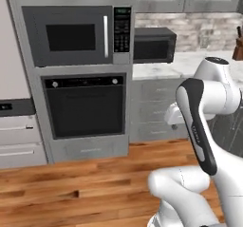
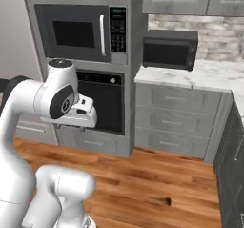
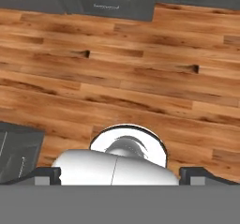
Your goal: Navigate to the oven.
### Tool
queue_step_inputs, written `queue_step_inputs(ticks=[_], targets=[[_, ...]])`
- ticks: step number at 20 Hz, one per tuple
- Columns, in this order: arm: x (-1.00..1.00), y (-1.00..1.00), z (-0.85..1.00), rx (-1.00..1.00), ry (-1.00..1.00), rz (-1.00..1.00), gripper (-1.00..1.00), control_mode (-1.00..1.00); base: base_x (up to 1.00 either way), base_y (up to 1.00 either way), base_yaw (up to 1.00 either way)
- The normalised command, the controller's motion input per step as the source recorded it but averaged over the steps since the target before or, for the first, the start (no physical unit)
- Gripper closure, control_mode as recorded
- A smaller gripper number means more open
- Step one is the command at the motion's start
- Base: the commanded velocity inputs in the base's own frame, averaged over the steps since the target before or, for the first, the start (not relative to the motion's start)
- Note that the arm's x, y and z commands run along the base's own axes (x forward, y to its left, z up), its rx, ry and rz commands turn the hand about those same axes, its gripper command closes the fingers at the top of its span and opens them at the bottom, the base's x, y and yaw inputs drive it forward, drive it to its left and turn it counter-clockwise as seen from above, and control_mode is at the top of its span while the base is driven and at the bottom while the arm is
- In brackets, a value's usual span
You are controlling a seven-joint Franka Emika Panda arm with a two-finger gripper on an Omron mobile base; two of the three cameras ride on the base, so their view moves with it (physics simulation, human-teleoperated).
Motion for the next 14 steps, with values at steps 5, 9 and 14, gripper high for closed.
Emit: queue_step_inputs(ticks=[5, 9, 14], targets=[[0.0, 0.0, 0.0, 0.0, 0.0, 0.0, -1.0, 1.0, 1.0, 0.05, -0.02], [0.0, 0.0, 0.0, 0.0, 0.0, 0.0, -1.0, 1.0, 1.0, 0.5, -0.04], [0.0, 0.0, 0.0, 0.0, 0.0, 0.0, -1.0, 1.0, 1.0, 0.98, -0.09]])
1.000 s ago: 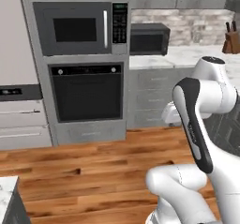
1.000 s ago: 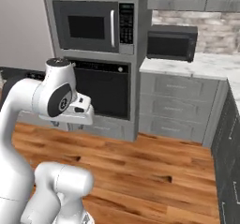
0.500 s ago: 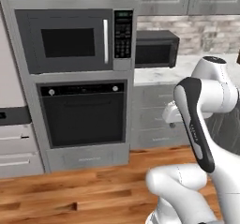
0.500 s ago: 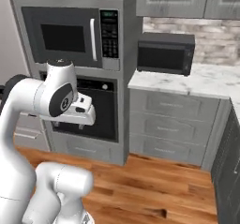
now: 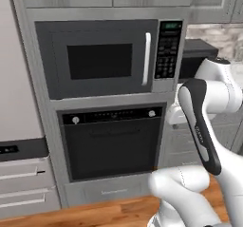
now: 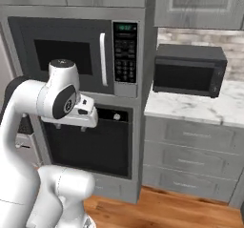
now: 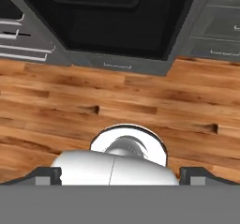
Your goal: Navigate to the oven.
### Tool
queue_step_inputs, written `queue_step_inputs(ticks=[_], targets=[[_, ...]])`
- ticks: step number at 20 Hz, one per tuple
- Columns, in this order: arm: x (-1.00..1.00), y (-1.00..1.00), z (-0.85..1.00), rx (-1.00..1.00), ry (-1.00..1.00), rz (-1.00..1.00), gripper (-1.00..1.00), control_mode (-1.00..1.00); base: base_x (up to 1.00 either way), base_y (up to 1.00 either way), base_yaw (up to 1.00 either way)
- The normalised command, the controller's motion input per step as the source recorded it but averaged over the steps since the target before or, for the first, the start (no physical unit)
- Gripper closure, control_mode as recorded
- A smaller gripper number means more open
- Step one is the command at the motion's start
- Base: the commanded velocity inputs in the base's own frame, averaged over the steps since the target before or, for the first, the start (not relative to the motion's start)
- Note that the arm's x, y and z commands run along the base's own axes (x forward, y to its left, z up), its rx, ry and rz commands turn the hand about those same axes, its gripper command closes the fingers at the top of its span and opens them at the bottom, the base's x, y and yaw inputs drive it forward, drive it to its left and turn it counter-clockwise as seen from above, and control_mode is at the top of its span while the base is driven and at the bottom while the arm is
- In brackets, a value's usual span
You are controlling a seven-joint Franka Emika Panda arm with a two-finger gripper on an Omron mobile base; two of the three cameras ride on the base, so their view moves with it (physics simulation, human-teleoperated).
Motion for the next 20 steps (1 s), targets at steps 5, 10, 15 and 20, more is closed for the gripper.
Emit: queue_step_inputs(ticks=[5, 10, 15, 20], targets=[[0.0, 0.0, 0.0, 0.0, 0.0, 0.0, -1.0, 1.0, 1.0, 1.0, -0.09], [0.0, 0.0, 0.0, 0.0, 0.0, 0.0, -1.0, 1.0, 1.0, 0.36, -0.13], [0.0, 0.0, 0.0, 0.0, 0.0, 0.0, -1.0, 1.0, 1.0, -0.33, -0.27], [0.0, 0.0, 0.0, 0.0, 0.0, 0.0, -1.0, 1.0, 1.0, -0.18, -0.33]])
